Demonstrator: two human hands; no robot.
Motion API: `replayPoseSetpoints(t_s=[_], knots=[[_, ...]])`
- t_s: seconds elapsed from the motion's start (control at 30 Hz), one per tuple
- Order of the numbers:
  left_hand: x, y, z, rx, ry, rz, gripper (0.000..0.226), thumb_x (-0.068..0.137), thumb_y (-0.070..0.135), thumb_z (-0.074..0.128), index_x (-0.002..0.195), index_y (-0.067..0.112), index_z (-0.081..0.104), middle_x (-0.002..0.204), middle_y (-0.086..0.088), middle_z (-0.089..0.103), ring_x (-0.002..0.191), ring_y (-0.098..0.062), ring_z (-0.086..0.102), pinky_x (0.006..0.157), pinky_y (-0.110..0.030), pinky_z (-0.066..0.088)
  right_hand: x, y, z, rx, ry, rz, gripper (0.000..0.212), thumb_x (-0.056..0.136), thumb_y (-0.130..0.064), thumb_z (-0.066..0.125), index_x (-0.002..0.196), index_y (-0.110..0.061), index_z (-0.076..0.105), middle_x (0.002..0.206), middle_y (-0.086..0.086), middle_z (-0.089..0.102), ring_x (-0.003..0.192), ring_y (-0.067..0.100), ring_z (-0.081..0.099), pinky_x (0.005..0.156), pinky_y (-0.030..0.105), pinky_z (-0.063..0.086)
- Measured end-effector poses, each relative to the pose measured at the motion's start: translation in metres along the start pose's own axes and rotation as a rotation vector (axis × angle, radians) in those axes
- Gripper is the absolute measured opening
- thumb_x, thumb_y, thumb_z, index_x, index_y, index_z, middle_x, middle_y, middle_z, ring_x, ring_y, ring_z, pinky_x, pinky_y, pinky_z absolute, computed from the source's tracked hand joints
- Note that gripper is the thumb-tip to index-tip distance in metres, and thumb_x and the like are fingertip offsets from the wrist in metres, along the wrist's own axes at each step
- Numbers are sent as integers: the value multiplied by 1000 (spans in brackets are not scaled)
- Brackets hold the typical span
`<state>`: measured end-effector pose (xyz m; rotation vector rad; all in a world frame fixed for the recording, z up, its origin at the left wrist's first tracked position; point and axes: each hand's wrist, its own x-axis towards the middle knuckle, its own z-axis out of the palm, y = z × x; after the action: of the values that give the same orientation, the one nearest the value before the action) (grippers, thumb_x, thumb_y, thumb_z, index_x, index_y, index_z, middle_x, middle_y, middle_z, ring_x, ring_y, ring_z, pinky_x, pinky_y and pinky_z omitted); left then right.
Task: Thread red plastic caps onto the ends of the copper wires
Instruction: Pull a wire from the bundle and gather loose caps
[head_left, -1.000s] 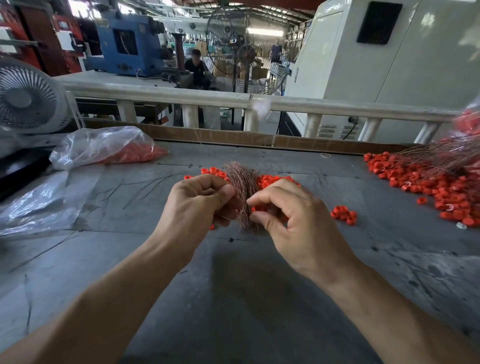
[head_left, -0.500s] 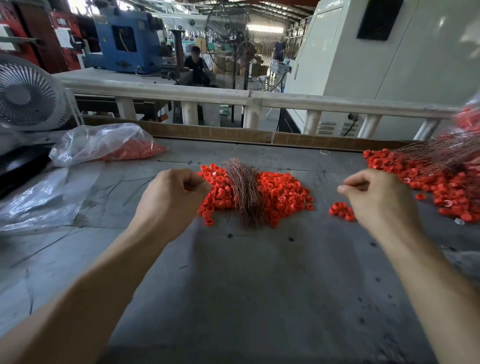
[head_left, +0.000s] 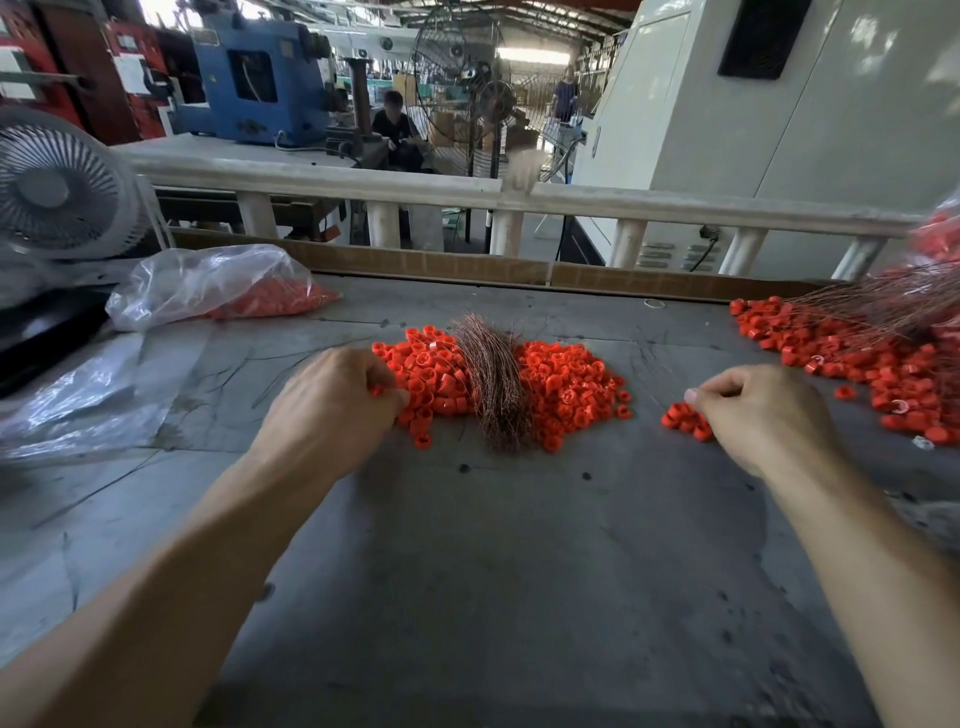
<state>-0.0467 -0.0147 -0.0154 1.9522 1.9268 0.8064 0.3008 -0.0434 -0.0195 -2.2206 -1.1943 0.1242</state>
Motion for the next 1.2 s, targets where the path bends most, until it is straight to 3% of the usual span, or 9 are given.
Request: replayPoseSetpoints(t_s=[0.23,0.43,0.53,0.7,0.93,1.07,1.2], knots=[[4,-2,6,-34,27,21,6,86,37,75,91,34,73,95,10,67,77,-13,60,60,-26,41,-26,-30,-4,-7,88,-240,10,90,-33,71,88,-24,74,89,1,76,91,30,69,81,39,56],[3,0,13,-65,32,67,12,84,32,78,96,34,74,85,15,63,80,-10,57,61,-24,36,-59,-55,8,177,-110,-594,10,89,-28,75,100,-29,77,93,-15,72,83,4,64,79,21,49],[4,-1,15,-65,50,79,13,84,34,78,97,36,73,84,16,60,79,-10,56,60,-23,35,-71,-64,20,200,-154,-724,17,86,-28,79,103,-28,76,91,-14,66,79,7,59,80,24,48],[1,2,17,-79,69,110,11,85,34,77,91,39,70,83,18,60,81,-11,59,65,-28,37,-81,-78,36,162,-94,-795,24,87,-30,77,110,-28,72,93,-13,60,82,4,50,77,26,46],[-4,7,17,-94,65,173,9,87,31,75,94,36,72,95,16,67,88,-10,62,72,-28,43,-82,-83,40,152,-33,-787,2,91,-21,73,92,-20,74,93,-6,66,94,16,60,80,30,46],[-11,16,16,-152,71,253,11,85,28,77,87,37,72,83,23,65,78,3,58,63,-8,36,-84,-83,37,177,-5,-850,1,91,-23,74,90,-23,74,91,-8,64,93,14,59,78,34,49],[-21,29,18,-253,37,380,13,84,23,80,91,33,75,81,22,66,78,6,59,65,-5,38,-88,-82,29,216,72,-957,4,88,-21,78,92,-22,78,89,-8,64,89,11,59,75,24,49]])
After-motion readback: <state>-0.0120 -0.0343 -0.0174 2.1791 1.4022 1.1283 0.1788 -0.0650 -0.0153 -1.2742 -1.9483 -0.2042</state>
